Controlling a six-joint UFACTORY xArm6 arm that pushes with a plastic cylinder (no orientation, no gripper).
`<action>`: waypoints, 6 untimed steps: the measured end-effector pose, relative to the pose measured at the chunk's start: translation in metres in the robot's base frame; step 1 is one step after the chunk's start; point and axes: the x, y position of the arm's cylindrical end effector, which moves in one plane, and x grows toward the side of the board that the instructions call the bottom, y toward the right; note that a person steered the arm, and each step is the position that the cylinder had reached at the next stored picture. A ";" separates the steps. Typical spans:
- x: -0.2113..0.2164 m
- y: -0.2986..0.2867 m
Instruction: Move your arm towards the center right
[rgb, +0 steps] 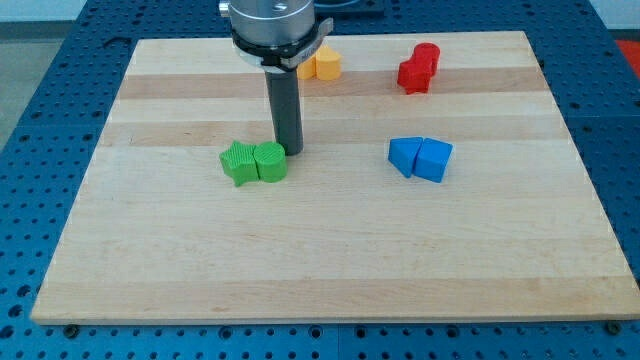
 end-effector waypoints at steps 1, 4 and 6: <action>-0.018 0.054; 0.000 0.272; 0.048 0.280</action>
